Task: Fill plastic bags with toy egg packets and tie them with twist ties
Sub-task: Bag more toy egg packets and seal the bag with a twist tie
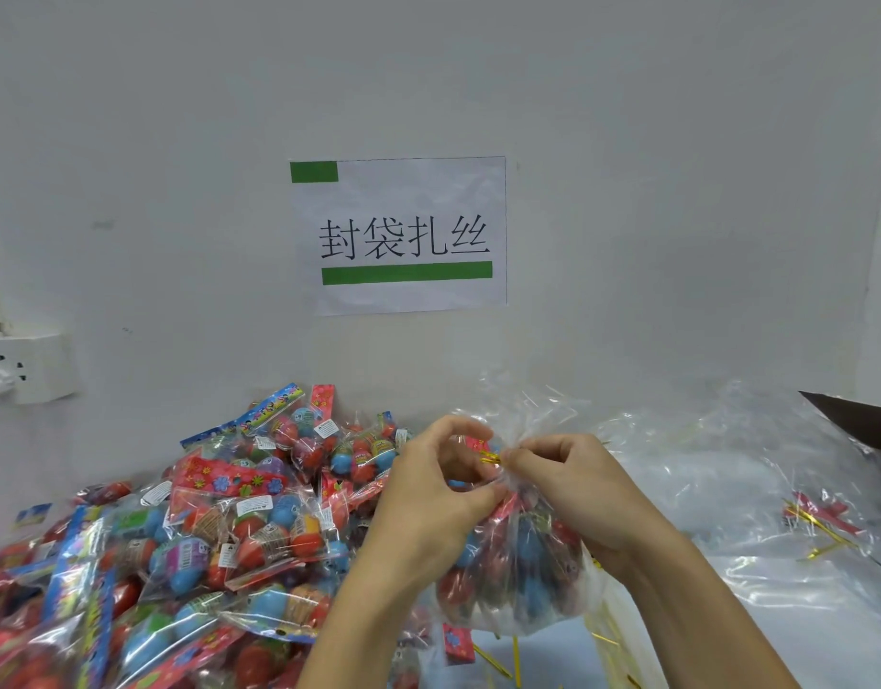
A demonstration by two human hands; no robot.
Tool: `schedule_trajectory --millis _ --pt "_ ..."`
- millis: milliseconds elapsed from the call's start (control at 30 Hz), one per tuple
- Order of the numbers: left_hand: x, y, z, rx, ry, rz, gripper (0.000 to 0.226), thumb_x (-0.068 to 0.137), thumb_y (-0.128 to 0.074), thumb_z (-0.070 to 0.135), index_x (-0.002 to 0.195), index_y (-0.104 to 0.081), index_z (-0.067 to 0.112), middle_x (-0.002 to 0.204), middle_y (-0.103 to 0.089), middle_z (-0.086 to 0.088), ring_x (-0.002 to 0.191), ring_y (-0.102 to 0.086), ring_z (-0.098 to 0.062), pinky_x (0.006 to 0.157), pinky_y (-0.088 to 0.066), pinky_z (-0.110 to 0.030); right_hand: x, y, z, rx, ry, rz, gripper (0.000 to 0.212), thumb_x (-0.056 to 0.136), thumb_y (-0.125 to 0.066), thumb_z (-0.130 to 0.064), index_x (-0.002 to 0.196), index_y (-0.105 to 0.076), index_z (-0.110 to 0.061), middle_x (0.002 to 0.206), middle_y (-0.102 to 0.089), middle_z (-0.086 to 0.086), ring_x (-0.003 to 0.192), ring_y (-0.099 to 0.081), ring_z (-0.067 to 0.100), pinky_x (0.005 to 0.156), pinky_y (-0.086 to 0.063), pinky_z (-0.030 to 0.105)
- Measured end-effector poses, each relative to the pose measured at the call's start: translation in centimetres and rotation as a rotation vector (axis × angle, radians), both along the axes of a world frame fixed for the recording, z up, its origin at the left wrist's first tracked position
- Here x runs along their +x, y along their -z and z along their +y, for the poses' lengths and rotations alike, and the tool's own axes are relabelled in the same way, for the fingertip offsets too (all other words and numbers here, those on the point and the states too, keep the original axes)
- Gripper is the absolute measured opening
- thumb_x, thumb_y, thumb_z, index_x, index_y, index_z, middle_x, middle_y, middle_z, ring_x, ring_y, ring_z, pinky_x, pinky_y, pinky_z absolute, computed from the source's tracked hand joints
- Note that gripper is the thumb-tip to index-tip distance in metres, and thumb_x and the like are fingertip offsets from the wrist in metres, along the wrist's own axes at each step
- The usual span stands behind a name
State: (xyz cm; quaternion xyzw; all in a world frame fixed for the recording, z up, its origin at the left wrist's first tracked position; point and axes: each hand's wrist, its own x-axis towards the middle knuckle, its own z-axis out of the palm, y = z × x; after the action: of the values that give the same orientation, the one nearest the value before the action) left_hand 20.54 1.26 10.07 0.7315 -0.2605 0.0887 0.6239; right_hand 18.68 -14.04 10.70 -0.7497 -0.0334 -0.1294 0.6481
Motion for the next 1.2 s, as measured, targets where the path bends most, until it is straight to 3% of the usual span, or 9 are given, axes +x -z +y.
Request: schedule_trajectory --millis 133,300,500,667,767,967,1033,1133,1200 --pt "-0.2 0.0 -0.2 -0.008 -0.04 -0.014 0.036 0.08 -0.076 -0.001 0.101 -0.064 0.026 0.078 -0.072 -0.002 0.071 -0.069 -0.018 0.076 -0.059 -0.04 0.3 0.2 0.0 0.006 0.017 -0.005 0.023 0.095 -0.064 -0.014 0.079 -0.077 -0.004 0.075 -0.07 0.016 0.072 -0.062 0.022 0.072 -0.049 0.037" --pt "-0.1 0.0 0.4 -0.018 -0.033 -0.119 0.033 0.093 -0.058 0.0 0.097 -0.067 0.032 0.083 -0.073 -0.005 0.084 -0.068 -0.032 0.081 -0.056 -0.045 0.0 -0.1 -0.4 0.086 -0.013 0.002 0.02 0.096 -0.065 -0.012 0.081 -0.077 -0.004 0.076 -0.073 0.01 0.071 -0.068 0.021 0.069 -0.054 0.033" --pt "0.4 0.2 0.7 0.121 -0.071 -0.346 0.043 0.087 -0.065 -0.013 0.091 -0.078 0.028 0.093 -0.068 0.01 0.075 -0.072 -0.007 0.071 -0.05 -0.012 -0.6 -0.6 -0.7 0.001 -0.02 0.015 0.016 0.094 -0.065 -0.008 0.09 -0.076 0.002 0.101 -0.069 0.032 0.083 -0.062 0.026 0.082 -0.05 0.043" --pt "0.6 0.2 0.5 0.225 -0.233 -0.584 0.026 0.082 -0.075 -0.005 0.09 -0.079 0.019 0.091 -0.069 0.011 0.078 -0.067 -0.004 0.066 -0.052 -0.013 -0.9 -0.8 -0.6 0.009 -0.076 0.033 0.019 0.095 -0.065 -0.009 0.095 -0.075 0.006 0.104 -0.068 0.034 0.086 -0.065 0.03 0.095 -0.051 0.054" --pt "0.7 0.2 0.3 0.251 -0.309 -0.693 0.025 0.079 -0.076 -0.008 0.086 -0.08 0.015 0.088 -0.073 0.004 0.082 -0.064 -0.007 0.067 -0.052 -0.017 -0.7 -0.7 -0.6 0.024 -0.093 0.03 0.018 0.095 -0.064 -0.008 0.093 -0.075 0.007 0.096 -0.07 0.032 0.082 -0.064 0.027 0.082 -0.055 0.043" --pt "0.6 0.2 0.1 0.276 -0.34 -0.764 0.02 0.079 -0.076 -0.007 0.086 -0.081 0.012 0.085 -0.076 0.001 0.087 -0.063 -0.006 0.075 -0.047 -0.004 -0.5 -0.7 -0.9 0.085 -0.104 0.057 0.014 0.093 -0.066 -0.005 0.093 -0.076 0.005 0.076 -0.07 0.011 0.067 -0.062 0.015 0.064 -0.048 0.023" --pt "0.5 0.1 0.2 0.3 -0.337 -0.778 0.021 0.079 -0.075 -0.006 0.087 -0.081 0.013 0.084 -0.076 0.002 0.082 -0.065 -0.007 0.073 -0.05 -0.007 -0.5 -0.8 -0.9 0.078 -0.092 0.061 0.013 0.093 -0.067 -0.006 0.093 -0.076 0.003 0.077 -0.071 0.009 0.067 -0.063 0.013 0.064 -0.048 0.022" --pt "0.3 -0.1 0.3 0.344 -0.355 -0.743 0.014 0.083 -0.073 0.004 0.087 -0.08 0.016 0.083 -0.076 0.004 0.073 -0.069 -0.01 0.069 -0.057 -0.03 -0.5 -0.9 -0.9 0.088 -0.084 0.074 0.013 0.092 -0.067 -0.005 0.093 -0.076 0.004 0.079 -0.073 0.01 0.068 -0.066 0.013 0.065 -0.049 0.021" --pt "0.2 -0.3 0.4 0.36 -0.34 -0.701 0.012 0.086 -0.067 0.014 0.086 -0.079 0.016 0.082 -0.075 0.005 0.073 -0.069 -0.015 0.068 -0.057 -0.037 -0.6 -0.9 -0.7 0.101 -0.084 0.089 0.012 0.092 -0.067 -0.004 0.094 -0.075 0.005 0.08 -0.073 0.011 0.069 -0.067 0.013 0.067 -0.049 0.022"
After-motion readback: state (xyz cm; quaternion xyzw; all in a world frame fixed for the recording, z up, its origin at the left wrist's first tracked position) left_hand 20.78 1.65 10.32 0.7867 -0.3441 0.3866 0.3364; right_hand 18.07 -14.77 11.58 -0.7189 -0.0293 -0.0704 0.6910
